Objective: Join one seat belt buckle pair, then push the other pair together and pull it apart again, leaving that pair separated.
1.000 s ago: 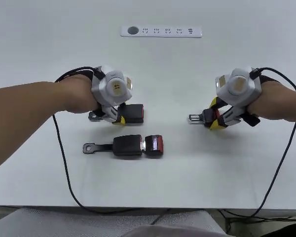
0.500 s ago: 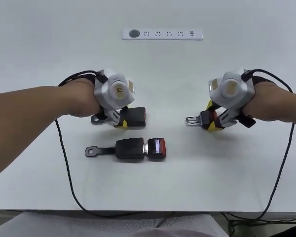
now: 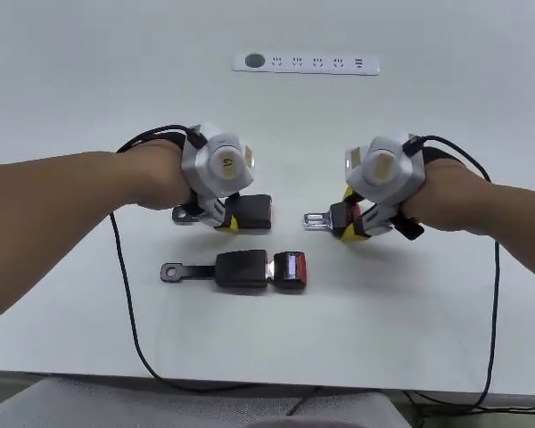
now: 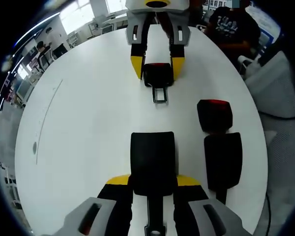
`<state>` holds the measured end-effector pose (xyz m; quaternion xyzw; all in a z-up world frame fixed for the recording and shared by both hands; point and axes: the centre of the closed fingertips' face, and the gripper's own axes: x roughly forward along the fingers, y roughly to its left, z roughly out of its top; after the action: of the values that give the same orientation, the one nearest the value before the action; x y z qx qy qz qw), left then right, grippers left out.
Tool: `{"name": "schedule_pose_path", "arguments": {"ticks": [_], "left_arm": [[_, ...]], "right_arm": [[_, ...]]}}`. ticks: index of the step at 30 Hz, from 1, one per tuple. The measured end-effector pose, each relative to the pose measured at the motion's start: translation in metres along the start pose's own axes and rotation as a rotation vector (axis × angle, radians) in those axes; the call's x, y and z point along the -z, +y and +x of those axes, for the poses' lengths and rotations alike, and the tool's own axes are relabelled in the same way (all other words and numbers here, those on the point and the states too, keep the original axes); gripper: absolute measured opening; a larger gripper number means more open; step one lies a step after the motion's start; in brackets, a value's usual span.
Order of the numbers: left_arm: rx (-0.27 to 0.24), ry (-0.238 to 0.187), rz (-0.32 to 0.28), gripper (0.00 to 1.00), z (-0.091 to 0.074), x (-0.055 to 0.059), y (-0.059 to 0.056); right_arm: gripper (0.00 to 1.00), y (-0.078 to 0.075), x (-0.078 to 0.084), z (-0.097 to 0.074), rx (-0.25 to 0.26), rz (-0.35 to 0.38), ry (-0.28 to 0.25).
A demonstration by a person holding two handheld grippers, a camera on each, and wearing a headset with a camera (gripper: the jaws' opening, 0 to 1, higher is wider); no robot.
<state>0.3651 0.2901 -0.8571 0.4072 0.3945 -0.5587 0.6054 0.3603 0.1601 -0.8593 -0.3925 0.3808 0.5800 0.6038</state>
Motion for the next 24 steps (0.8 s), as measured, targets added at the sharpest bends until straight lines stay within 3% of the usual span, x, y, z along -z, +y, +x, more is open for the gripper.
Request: {"name": "schedule_pose_path", "arguments": {"ticks": [5, 8, 13, 24], "left_arm": [[-0.001, 0.001, -0.001, 0.32, 0.000, 0.000, 0.000], [-0.001, 0.003, 0.000, 0.32, 0.000, 0.000, 0.000], [-0.001, 0.007, 0.002, 0.32, 0.000, 0.000, 0.000], [0.001, 0.007, 0.008, 0.32, 0.000, 0.001, 0.000]], "right_arm": [[0.36, 0.000, -0.025, 0.011, -0.001, -0.001, -0.020], [0.36, -0.003, -0.032, 0.014, 0.001, 0.007, -0.023], [0.36, -0.007, -0.038, 0.017, 0.012, 0.050, -0.033], [0.35, -0.004, -0.051, 0.020, 0.030, -0.005, -0.040]]}}
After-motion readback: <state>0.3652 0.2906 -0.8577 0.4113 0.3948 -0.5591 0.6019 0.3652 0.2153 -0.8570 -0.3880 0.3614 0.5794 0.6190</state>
